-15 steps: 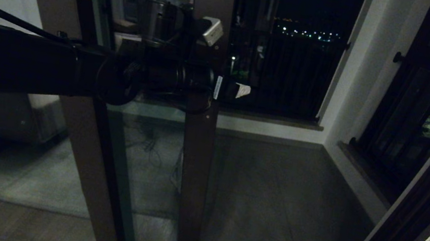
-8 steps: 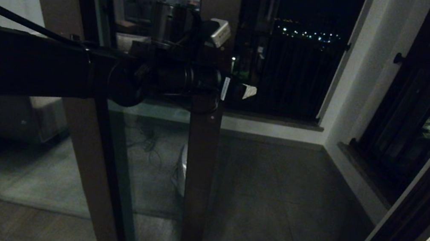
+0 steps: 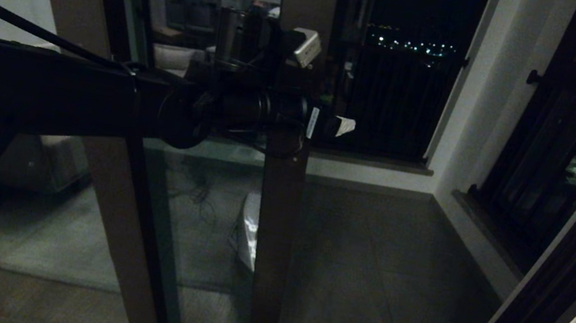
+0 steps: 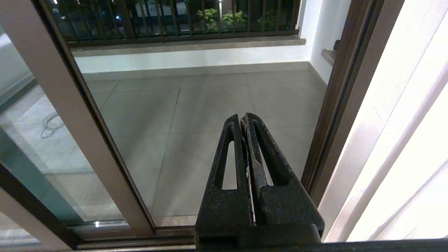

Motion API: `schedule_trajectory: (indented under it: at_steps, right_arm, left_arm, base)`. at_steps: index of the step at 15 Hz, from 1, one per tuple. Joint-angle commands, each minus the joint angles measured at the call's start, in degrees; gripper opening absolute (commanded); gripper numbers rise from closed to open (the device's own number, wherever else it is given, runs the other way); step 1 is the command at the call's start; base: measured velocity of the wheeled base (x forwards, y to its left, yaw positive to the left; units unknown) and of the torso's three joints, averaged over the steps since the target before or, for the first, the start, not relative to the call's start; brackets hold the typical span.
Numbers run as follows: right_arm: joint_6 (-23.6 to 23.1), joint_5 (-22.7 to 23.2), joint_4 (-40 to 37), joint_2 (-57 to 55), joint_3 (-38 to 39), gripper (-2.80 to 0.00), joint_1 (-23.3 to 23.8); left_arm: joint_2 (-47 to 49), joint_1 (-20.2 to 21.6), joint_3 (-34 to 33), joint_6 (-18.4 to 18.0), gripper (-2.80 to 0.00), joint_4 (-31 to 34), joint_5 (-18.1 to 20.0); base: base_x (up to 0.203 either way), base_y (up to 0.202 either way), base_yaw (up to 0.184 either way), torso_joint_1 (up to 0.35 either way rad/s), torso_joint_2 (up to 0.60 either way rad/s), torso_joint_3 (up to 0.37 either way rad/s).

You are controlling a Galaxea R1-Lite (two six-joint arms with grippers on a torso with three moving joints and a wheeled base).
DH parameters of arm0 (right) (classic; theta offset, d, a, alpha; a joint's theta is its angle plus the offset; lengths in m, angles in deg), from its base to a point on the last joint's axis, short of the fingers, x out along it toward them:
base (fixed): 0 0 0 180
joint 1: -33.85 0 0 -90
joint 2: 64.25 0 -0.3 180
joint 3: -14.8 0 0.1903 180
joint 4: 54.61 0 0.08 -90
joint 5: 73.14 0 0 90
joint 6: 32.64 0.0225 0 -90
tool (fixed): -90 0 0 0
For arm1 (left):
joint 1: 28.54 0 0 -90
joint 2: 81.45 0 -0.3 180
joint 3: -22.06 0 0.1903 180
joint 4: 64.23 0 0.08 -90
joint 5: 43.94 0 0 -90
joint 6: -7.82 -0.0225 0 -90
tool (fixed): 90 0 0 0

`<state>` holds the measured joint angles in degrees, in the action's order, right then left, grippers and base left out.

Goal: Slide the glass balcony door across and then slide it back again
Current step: Close the slid door

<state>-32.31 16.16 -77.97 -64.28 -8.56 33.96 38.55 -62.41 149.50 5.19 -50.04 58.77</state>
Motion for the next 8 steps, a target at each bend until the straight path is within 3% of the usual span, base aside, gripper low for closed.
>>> schedule_trajectory:
  at_steps: [1,8]
  right_arm:
    - [0.02,0.0,0.0,0.02,0.0,-2.8,-0.02]
    - [0.02,0.0,0.0,0.02,0.0,-2.8,-0.02]
  left_arm:
    - [1.31,-0.52,0.88,0.08,0.0,0.39,-0.54]
    - [3.78,-2.2,3.89,0.08,0.0,0.48,-1.28]
  base:
    - [0.0,0.0,0.0,0.0,0.0,0.0]
    - [0.0,0.0,0.0,0.0,0.0,0.0]
